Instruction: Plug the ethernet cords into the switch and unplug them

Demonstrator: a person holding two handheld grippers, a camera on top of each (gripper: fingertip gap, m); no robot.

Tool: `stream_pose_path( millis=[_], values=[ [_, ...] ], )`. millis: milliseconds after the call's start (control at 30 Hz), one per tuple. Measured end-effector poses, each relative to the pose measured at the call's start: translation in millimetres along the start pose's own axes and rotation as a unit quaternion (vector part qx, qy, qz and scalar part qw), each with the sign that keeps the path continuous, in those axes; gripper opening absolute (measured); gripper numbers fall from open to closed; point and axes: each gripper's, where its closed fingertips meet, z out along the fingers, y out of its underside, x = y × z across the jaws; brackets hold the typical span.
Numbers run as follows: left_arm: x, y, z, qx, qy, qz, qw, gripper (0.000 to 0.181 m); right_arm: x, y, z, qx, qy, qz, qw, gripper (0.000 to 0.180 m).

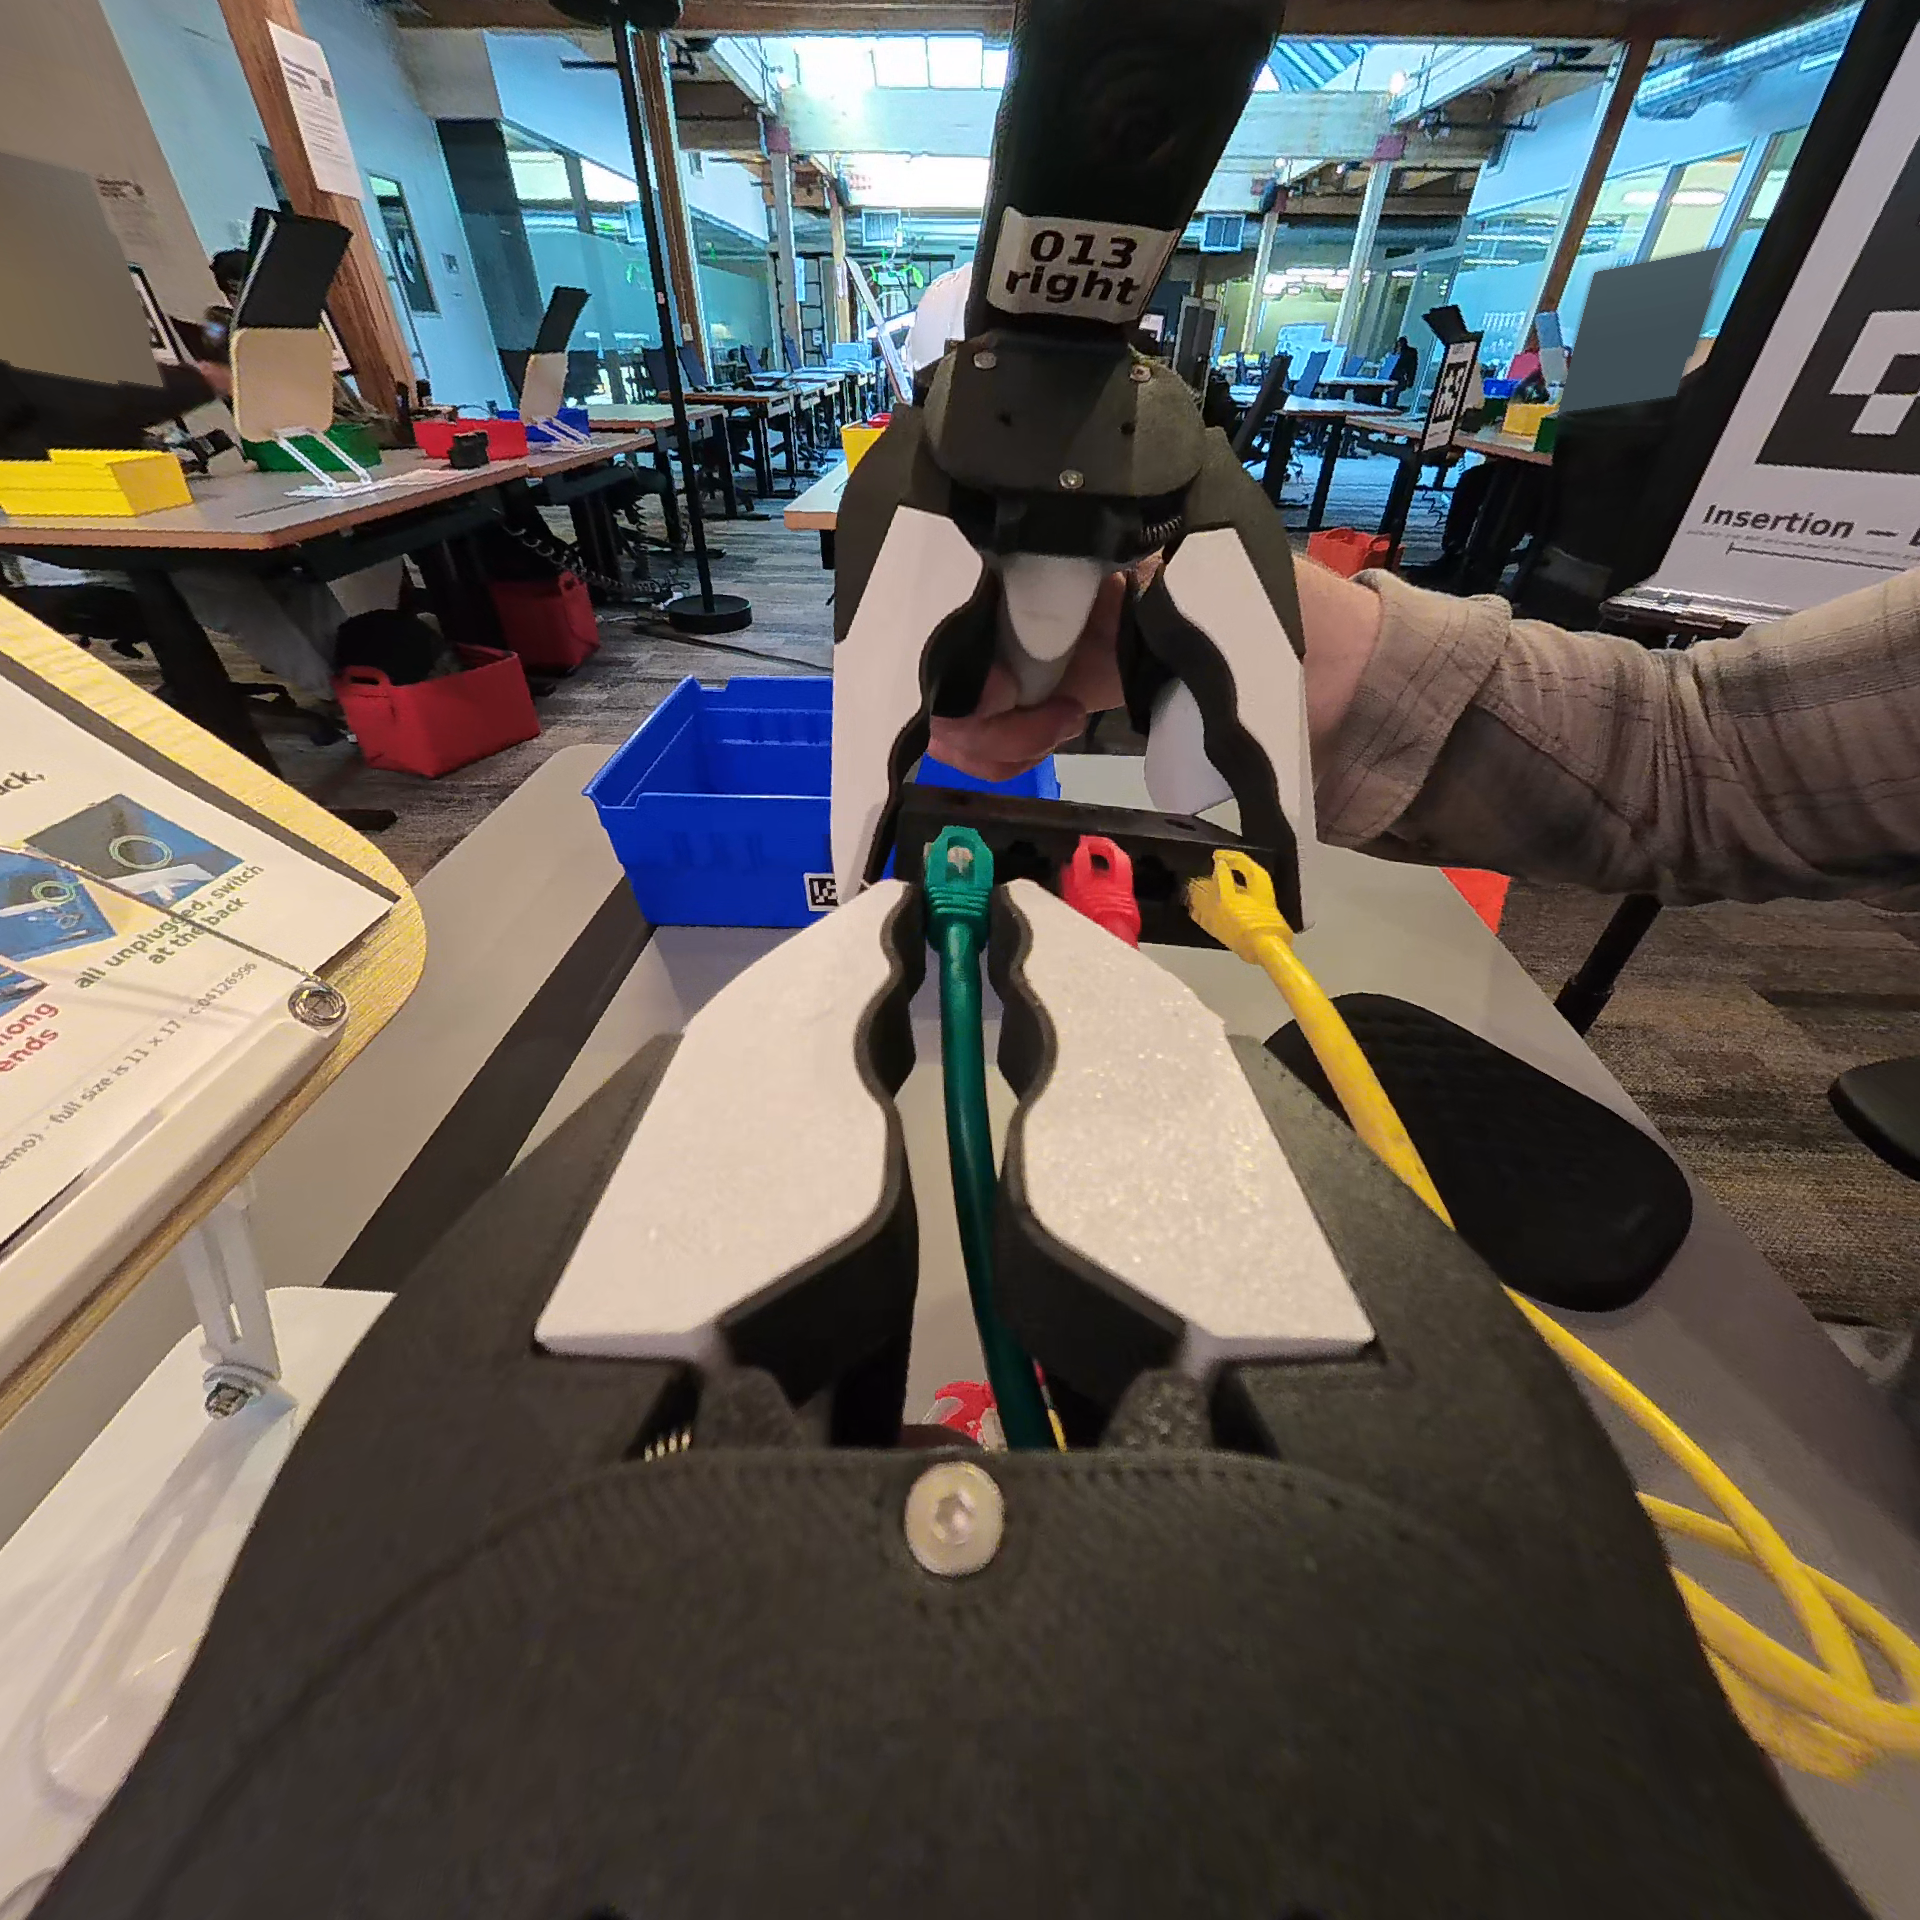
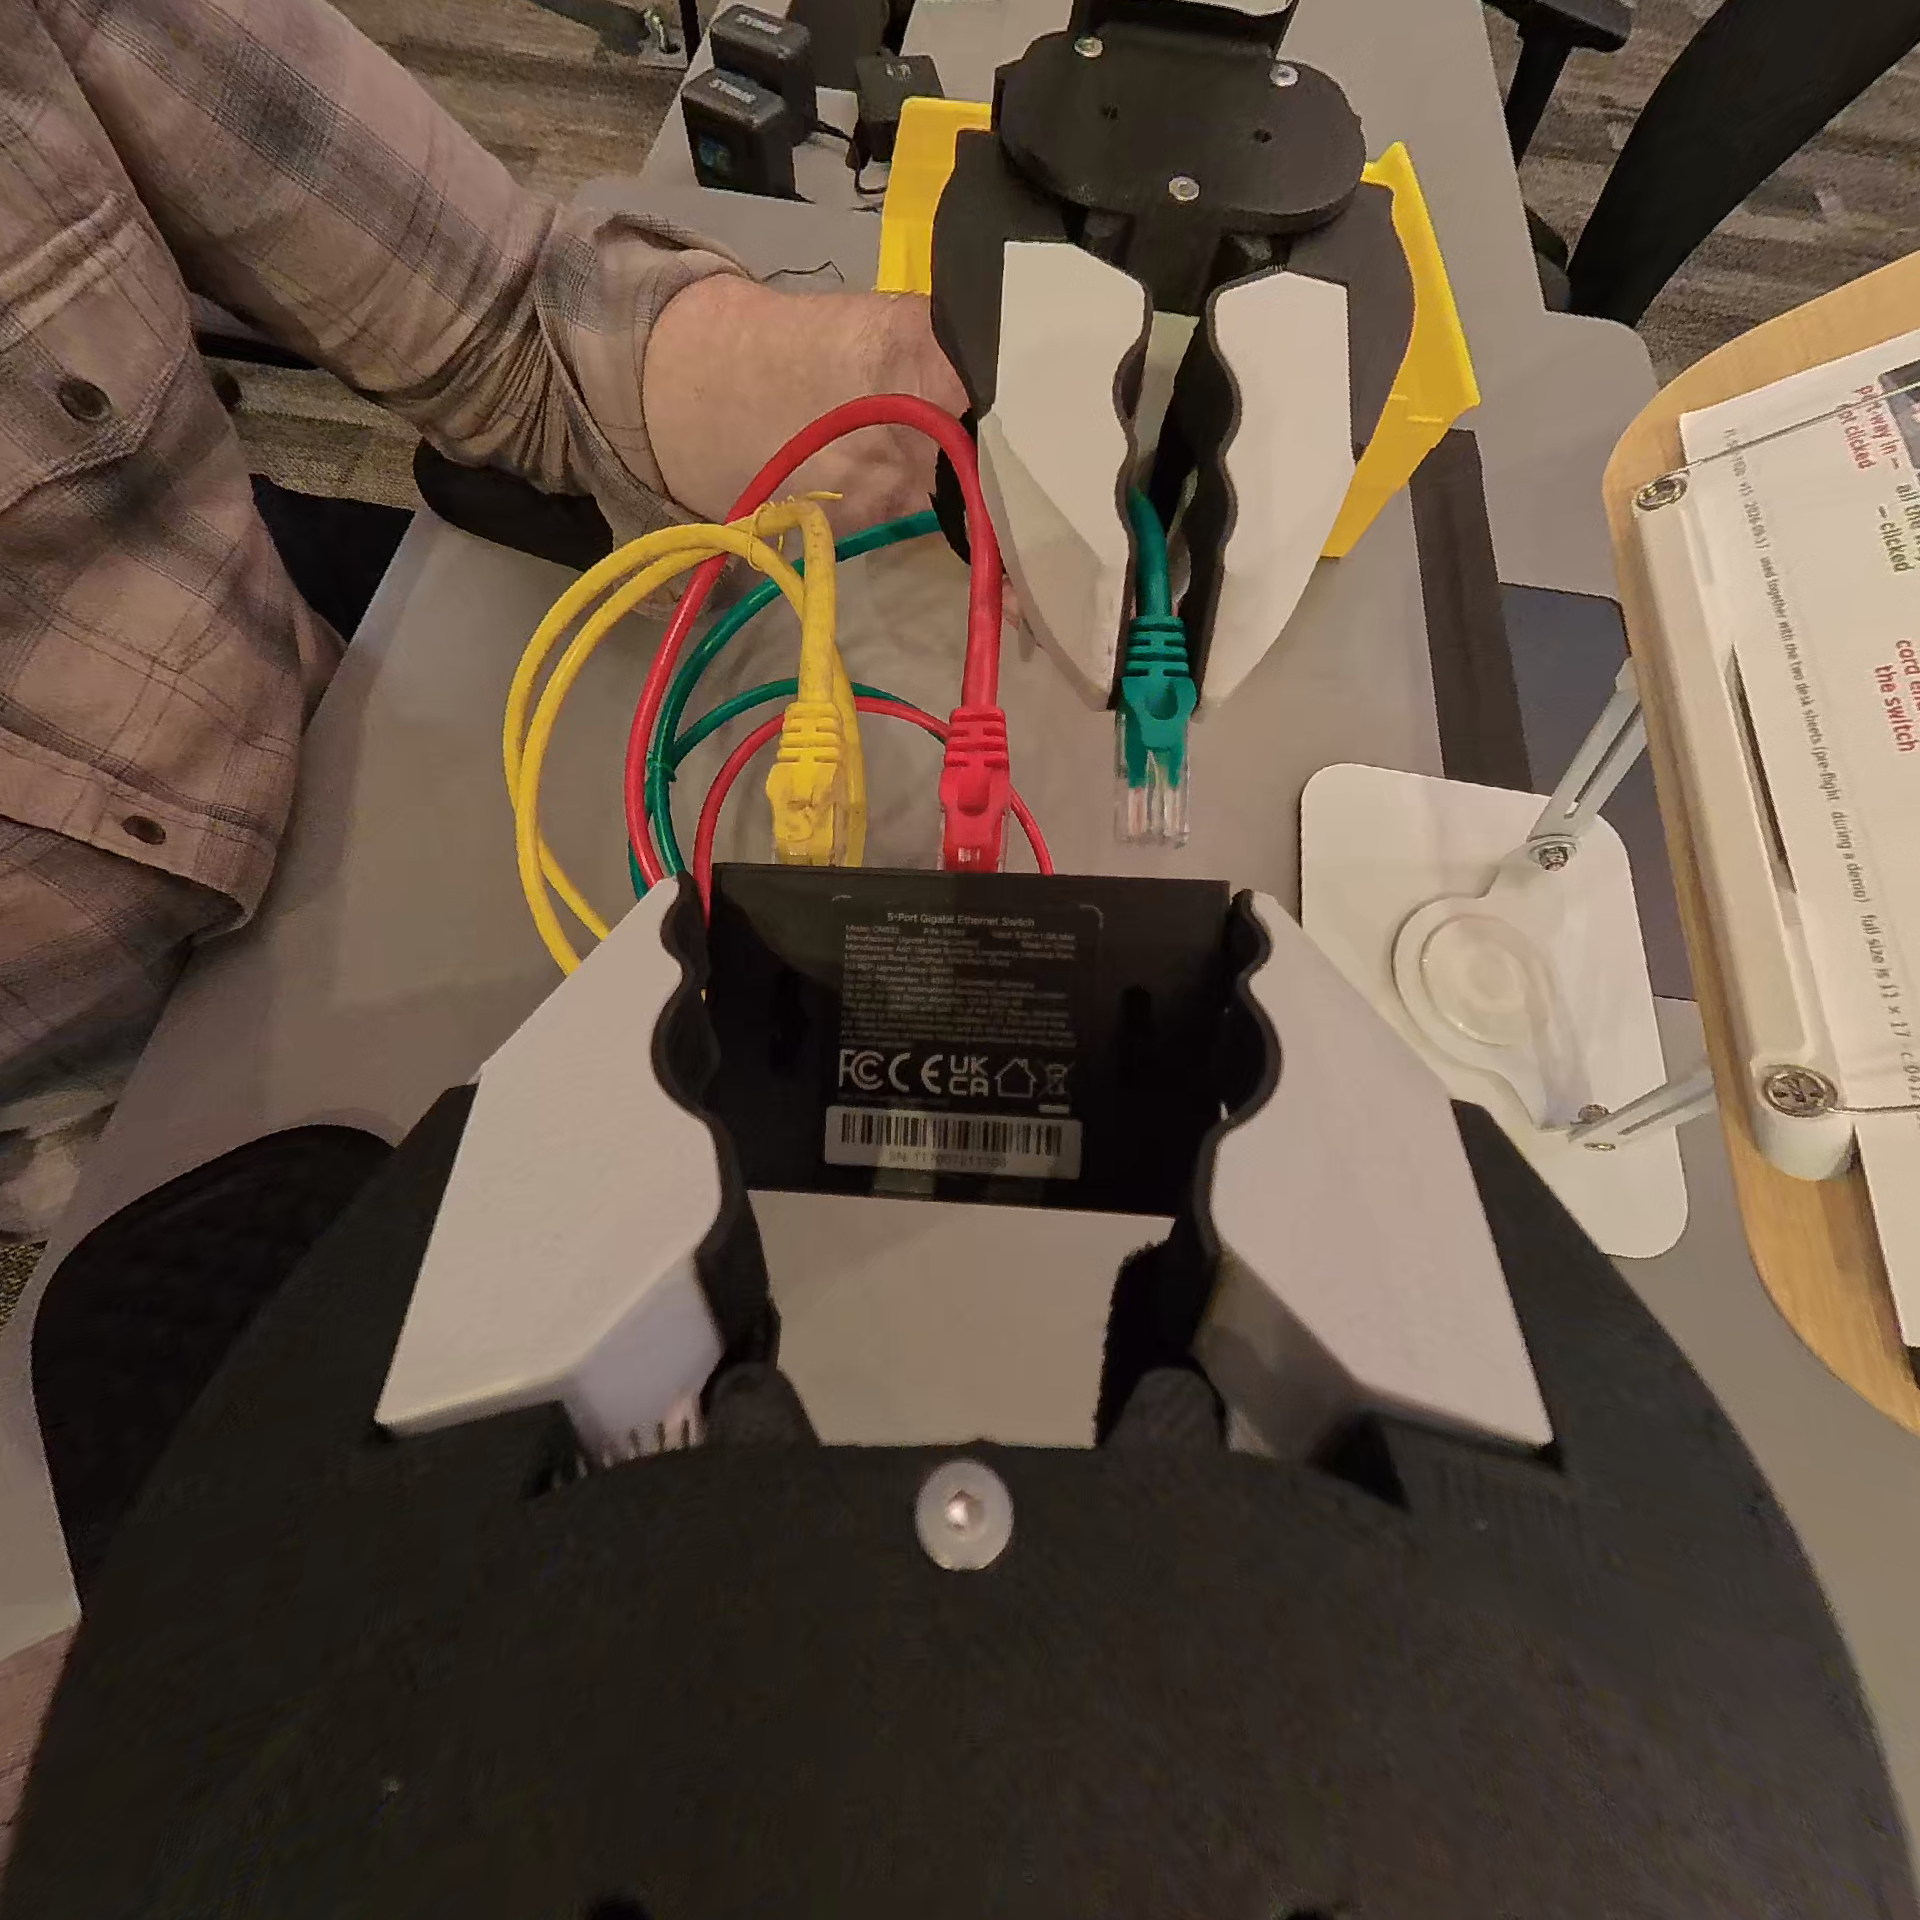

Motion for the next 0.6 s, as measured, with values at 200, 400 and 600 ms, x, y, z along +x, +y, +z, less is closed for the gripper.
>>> stream_pose_path(
  millis=[200, 400, 600],
  values=[
    [-0.8, 3.5, 1.9, -0.009, -0.002, 0.001, 1.000, 0.012, 0.5, 0.8, 1.9, 0.002, -0.002, 0.002, 1.000, 0.097],
    [0.0, 5.7, 4.3, -0.013, -0.002, 0.002, 1.000, 0.012, 0.7, 1.6, 3.5, 0.004, -0.003, 0.004, 1.000, 0.097],
    [0.3, 5.4, 4.9, -0.011, -0.002, 0.001, 1.000, 0.012, 1.3, 1.7, 3.2, 0.004, -0.002, 0.005, 1.000, 0.097]
  ],
)
